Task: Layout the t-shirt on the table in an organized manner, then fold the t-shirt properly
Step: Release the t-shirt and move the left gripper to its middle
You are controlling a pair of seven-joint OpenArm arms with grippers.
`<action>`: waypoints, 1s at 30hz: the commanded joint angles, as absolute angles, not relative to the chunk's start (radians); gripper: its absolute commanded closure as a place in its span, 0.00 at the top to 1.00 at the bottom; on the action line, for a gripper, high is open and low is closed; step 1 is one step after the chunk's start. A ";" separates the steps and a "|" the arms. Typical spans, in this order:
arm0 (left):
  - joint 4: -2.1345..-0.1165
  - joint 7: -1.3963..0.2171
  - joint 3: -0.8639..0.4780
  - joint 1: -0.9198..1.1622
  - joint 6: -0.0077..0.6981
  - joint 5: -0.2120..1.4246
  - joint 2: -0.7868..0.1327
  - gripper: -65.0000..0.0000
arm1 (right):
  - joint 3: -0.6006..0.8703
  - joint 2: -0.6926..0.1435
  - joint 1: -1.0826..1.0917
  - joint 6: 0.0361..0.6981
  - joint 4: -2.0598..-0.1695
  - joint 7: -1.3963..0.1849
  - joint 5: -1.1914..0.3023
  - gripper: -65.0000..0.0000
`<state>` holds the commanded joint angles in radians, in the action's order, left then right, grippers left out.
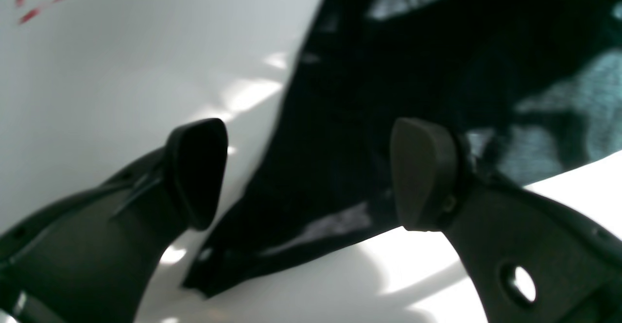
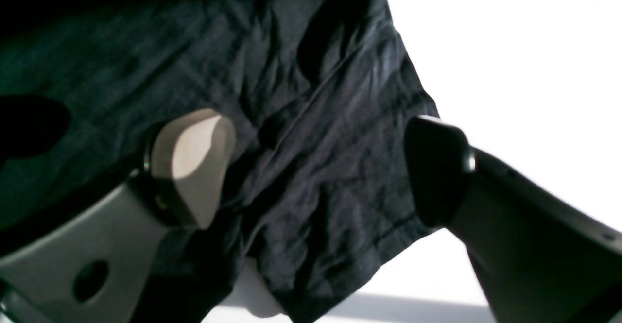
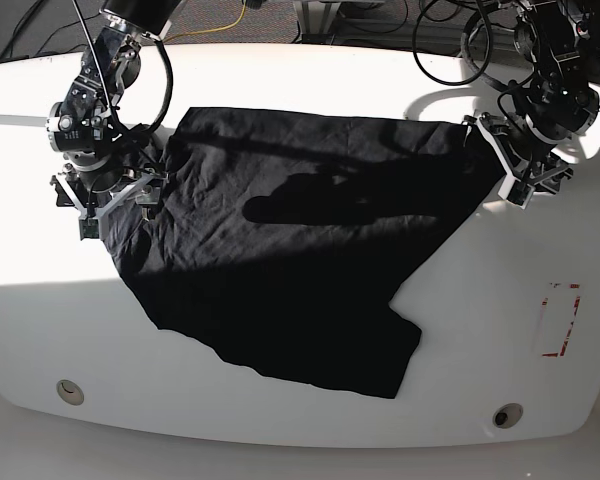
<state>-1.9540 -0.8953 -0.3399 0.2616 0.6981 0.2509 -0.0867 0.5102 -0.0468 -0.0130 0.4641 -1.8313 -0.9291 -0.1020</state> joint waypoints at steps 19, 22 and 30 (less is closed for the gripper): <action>-1.925 -0.895 -0.047 0.263 0.698 0.211 -0.022 0.18 | 0.510 -0.041 0.077 0.641 -1.756 -0.929 -0.101 0.60; -1.874 -0.895 -0.010 0.263 0.698 0.160 -0.036 0.17 | 0.510 -0.042 0.081 0.653 -1.739 -0.929 -0.101 0.47; -1.725 -0.895 0.050 0.209 0.698 0.097 -0.107 0.17 | 0.510 -0.044 0.074 0.656 -1.732 -0.928 -0.101 0.32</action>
